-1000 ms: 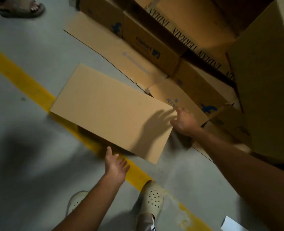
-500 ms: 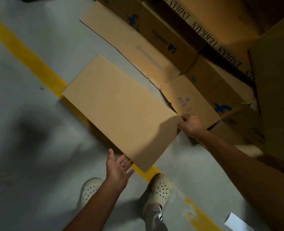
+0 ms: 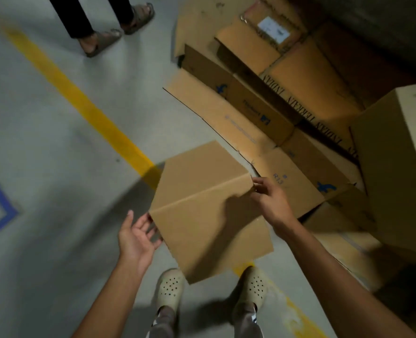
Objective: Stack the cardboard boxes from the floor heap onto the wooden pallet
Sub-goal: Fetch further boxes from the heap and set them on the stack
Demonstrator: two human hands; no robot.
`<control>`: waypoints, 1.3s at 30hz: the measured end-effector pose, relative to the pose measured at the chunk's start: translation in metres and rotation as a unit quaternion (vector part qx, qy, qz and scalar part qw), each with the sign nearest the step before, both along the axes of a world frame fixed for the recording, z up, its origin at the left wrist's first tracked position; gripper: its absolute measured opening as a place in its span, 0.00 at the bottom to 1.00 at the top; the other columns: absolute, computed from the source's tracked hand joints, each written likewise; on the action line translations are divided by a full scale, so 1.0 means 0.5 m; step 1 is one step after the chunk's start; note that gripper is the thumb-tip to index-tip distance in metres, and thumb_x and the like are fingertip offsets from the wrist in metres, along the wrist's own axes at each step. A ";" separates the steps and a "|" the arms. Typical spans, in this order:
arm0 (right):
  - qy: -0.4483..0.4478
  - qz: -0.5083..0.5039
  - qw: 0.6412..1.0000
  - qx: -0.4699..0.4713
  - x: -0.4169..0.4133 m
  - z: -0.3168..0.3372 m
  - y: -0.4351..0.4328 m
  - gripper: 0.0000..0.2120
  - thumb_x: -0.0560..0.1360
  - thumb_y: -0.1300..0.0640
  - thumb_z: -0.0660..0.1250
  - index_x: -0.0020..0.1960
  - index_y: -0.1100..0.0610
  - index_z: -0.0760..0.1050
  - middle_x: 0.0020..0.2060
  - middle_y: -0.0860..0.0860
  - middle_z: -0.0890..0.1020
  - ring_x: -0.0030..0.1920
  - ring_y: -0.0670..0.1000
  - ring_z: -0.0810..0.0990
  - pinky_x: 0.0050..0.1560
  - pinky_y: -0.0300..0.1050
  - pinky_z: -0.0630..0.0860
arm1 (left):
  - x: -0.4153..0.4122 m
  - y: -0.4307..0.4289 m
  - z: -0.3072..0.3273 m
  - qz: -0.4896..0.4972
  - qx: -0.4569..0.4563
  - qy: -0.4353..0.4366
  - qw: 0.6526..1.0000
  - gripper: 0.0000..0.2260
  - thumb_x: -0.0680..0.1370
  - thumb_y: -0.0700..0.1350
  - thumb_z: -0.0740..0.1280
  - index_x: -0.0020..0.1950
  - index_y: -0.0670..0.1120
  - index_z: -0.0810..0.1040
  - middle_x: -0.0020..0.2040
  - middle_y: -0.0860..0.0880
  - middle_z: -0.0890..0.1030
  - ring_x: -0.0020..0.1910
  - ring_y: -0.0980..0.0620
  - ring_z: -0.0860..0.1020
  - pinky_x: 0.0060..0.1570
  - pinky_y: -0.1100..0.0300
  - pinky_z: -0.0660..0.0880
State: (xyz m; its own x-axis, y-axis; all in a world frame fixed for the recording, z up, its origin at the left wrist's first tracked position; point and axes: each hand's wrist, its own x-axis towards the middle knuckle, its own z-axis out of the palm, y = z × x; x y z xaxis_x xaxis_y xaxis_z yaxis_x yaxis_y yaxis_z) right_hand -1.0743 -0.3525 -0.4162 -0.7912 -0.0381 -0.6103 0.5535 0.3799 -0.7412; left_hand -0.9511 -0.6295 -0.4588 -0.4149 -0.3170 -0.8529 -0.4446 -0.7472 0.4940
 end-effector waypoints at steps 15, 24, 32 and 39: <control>0.093 -0.040 0.990 -0.099 0.235 0.605 -0.069 0.39 0.74 0.55 0.71 0.76 0.31 0.56 0.62 0.40 0.73 0.57 0.50 0.78 0.52 0.49 0.77 | -0.001 -0.106 0.526 -0.186 -0.052 0.213 0.958 0.28 0.71 0.61 0.74 0.61 0.42 0.79 0.53 0.42 0.82 0.51 0.44 0.80 0.54 0.47 0.76; 0.190 -0.224 0.940 -0.176 0.444 0.791 -0.078 0.27 0.64 0.55 0.68 0.63 0.54 0.76 0.54 0.52 0.84 0.51 0.51 0.83 0.41 0.40 0.79 | -0.014 -0.095 0.758 -0.381 0.048 0.241 0.891 0.18 0.81 0.52 0.61 0.61 0.41 0.80 0.50 0.40 0.85 0.43 0.42 0.85 0.41 0.50 0.83; 0.256 -0.117 0.954 -0.104 0.639 0.926 -0.079 0.50 0.62 0.43 0.73 0.78 0.38 0.52 0.66 0.40 0.73 0.61 0.45 0.79 0.56 0.40 0.78 | 0.010 -0.033 0.884 -0.450 -0.056 0.326 0.829 0.26 0.83 0.41 0.61 0.80 0.52 0.59 0.65 0.46 0.76 0.47 0.49 0.82 0.34 0.58 0.81; 0.320 -0.206 0.920 -0.092 0.898 0.964 -0.144 0.51 0.63 0.51 0.78 0.78 0.33 0.55 0.69 0.41 0.73 0.64 0.46 0.78 0.58 0.46 0.80 | 0.101 0.004 1.011 -0.524 -0.041 0.423 0.738 0.32 0.81 0.50 0.64 0.82 0.55 0.53 0.76 0.51 0.63 0.66 0.50 0.73 0.50 0.57 0.77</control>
State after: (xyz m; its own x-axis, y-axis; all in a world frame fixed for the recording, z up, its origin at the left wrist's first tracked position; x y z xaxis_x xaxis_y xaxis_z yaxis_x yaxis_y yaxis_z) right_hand -0.6255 -0.4245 0.0658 -0.9569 0.2889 -0.0285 0.0512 0.0715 -0.9961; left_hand -0.9004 -0.6275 0.0465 -0.8421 0.5200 -0.1432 -0.2630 -0.1641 0.9507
